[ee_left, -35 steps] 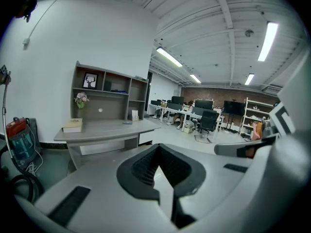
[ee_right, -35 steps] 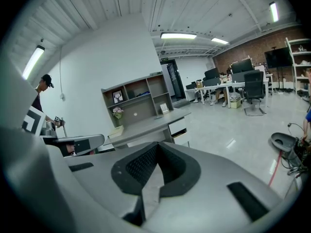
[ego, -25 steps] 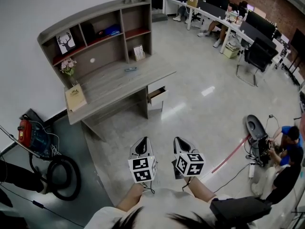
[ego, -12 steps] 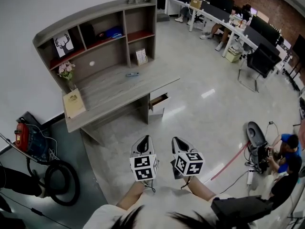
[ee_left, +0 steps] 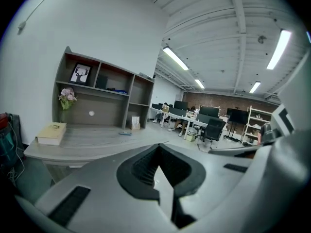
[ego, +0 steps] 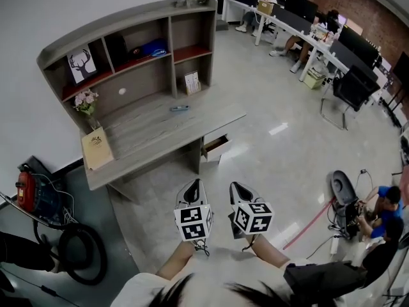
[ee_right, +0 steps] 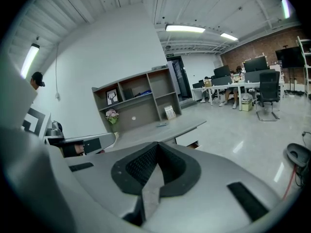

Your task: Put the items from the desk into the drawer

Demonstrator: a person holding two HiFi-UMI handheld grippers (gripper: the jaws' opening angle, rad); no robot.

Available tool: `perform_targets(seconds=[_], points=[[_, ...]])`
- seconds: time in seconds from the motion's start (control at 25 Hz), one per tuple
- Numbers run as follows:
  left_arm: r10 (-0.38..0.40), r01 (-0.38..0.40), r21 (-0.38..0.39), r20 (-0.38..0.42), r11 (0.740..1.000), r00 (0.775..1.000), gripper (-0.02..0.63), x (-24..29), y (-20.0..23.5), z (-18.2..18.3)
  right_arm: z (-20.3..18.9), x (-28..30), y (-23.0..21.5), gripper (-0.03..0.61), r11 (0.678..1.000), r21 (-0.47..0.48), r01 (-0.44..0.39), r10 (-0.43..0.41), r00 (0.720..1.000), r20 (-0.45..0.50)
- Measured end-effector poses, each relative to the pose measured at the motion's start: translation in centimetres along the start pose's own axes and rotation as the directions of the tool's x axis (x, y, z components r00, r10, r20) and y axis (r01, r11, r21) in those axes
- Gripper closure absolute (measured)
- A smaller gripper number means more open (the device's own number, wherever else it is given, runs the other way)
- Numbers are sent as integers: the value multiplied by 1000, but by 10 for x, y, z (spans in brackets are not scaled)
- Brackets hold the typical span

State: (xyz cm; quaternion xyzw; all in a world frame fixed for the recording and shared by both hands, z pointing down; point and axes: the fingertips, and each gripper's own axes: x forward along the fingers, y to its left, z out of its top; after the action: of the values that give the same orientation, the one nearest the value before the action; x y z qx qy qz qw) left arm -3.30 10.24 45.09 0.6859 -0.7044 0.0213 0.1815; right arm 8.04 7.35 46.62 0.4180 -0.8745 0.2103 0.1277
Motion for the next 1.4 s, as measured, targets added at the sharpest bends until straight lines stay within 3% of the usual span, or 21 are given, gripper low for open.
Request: perform_targets(seconds=[0.28, 0.76, 1.4], points=[[8, -8, -16, -8, 1000, 1000, 617, 32, 22, 6, 9, 36, -3, 580, 1000, 2, 7, -7, 1000, -15], [5, -4, 18, -70, 1000, 998, 617, 70, 20, -3, 14, 70, -37, 580, 998, 52, 30, -28, 999, -42], [176, -178, -26, -62, 984, 982, 617, 170, -3, 30, 95, 172, -95, 580, 982, -41, -184, 180, 979, -97]])
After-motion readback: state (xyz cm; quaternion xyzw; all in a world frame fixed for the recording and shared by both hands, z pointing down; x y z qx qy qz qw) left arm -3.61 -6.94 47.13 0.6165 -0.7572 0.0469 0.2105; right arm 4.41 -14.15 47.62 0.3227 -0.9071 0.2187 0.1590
